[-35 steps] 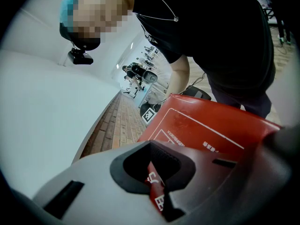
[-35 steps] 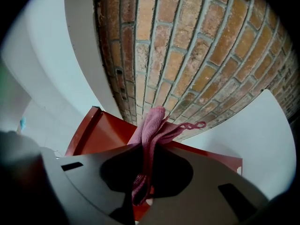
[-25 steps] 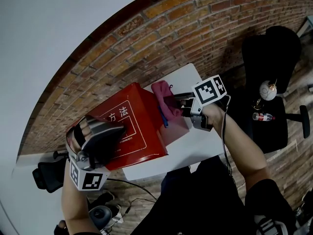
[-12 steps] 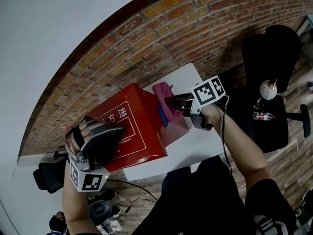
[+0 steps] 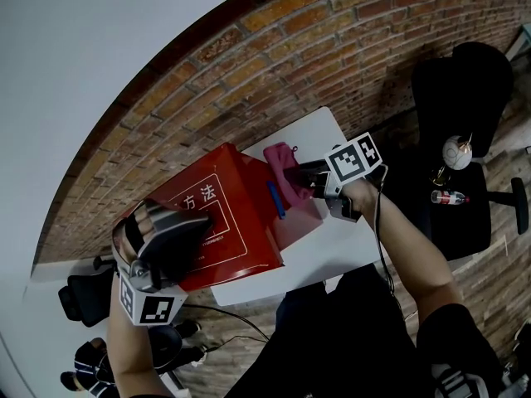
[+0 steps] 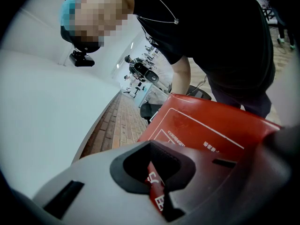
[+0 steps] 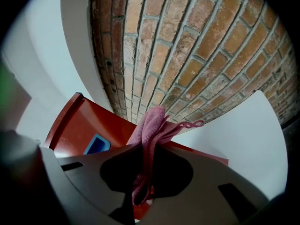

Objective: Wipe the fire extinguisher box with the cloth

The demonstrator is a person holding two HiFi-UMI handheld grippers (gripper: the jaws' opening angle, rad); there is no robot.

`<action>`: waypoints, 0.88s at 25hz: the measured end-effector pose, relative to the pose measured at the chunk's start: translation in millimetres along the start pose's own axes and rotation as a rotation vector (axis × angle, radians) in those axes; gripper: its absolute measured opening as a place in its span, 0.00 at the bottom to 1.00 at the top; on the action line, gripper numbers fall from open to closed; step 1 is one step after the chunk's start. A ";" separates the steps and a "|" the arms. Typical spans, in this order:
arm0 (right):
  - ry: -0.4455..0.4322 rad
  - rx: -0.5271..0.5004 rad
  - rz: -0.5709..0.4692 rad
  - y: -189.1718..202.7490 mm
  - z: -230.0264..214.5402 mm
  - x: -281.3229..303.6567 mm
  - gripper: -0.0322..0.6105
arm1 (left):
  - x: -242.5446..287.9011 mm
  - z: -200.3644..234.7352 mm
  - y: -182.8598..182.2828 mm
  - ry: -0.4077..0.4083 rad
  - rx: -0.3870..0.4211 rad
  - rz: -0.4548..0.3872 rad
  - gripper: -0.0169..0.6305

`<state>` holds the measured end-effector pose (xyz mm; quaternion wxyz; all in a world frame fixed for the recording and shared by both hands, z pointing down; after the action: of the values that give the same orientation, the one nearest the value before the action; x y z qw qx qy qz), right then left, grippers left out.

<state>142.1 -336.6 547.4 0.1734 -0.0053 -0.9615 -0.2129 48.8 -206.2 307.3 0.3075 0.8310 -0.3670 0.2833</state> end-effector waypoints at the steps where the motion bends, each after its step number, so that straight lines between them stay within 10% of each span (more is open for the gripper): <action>1: 0.003 -0.003 0.000 0.8 -1.5 0.5 0.15 | -0.1 0.0 -0.1 0.000 -0.001 0.000 0.07; 22: 0.049 0.004 0.013 22.1 -43.5 17.4 0.15 | 0.6 1.0 -0.6 -0.001 -0.010 0.004 0.07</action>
<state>142.0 -335.5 599.1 0.1986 -0.0061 -0.9573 -0.2099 49.9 -206.8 306.9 0.3108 0.8288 -0.3703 0.2818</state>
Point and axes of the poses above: the fingertips, and each gripper's own axes: x forward along the fingers, z to its left, y out of its underside, the point moved 4 cm from there along -x, backward along the fingers, and after that the axes turned 14 degrees about y, right-handed, at the moved point
